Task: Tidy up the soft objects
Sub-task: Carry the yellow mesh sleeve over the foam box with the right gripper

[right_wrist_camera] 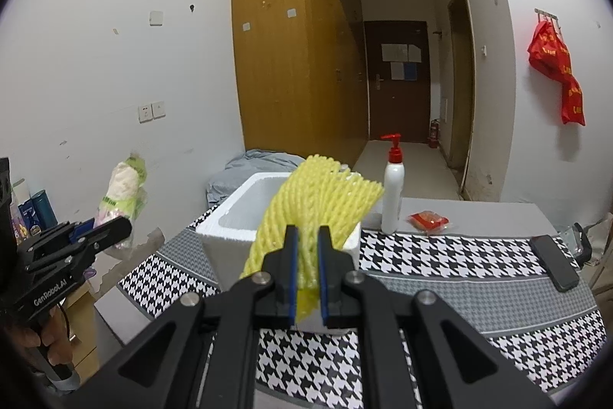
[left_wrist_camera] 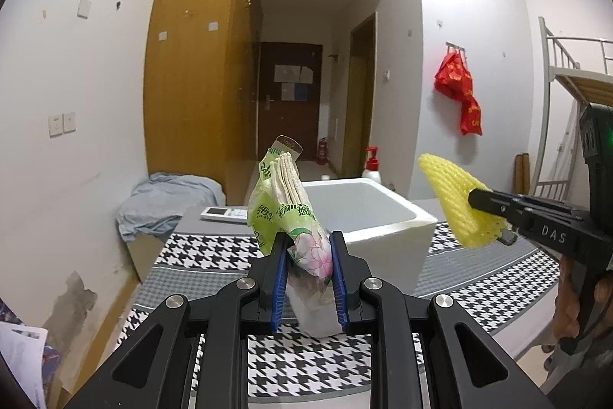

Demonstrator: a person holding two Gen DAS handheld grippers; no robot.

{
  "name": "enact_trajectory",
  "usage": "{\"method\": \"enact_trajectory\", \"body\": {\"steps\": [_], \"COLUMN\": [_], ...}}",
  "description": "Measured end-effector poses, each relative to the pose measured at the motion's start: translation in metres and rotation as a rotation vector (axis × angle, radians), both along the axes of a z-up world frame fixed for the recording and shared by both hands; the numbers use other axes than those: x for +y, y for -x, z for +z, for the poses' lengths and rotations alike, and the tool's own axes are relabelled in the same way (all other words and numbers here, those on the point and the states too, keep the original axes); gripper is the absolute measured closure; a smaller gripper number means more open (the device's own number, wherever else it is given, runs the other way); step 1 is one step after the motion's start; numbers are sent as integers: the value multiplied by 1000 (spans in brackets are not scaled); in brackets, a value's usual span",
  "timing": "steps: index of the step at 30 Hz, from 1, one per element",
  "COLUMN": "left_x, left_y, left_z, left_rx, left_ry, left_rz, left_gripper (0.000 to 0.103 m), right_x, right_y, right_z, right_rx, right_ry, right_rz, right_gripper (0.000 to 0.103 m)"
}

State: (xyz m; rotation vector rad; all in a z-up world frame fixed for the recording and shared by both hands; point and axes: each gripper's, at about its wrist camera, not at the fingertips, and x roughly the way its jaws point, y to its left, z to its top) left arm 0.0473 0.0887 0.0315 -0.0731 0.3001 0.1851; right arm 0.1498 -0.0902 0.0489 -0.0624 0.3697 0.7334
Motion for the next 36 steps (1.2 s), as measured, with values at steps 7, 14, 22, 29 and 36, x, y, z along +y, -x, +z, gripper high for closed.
{"method": "enact_trajectory", "body": {"steps": [7,14,22,29,36], "left_x": [19,30,32,35,36], "left_y": [-6,-11,-14,-19,-24], "left_z": [-6,-10,-13,-15,-18], "left_rx": [10,24,24,35,49], "left_ry": [18,25,24,31,31], "left_rz": [33,50,45,52,49], "left_gripper": [81,81,81,80,81], "right_x": [17,27,45,58,70], "right_y": [-10,-22,-35,-50,-60], "right_z": [2,2,5,1,-3], "right_rx": [-5,0,10,38,55], "right_ry": [15,8,13,25,54], "right_rz": [12,21,31,39,34], "right_gripper": [92,92,92,92,91]}}
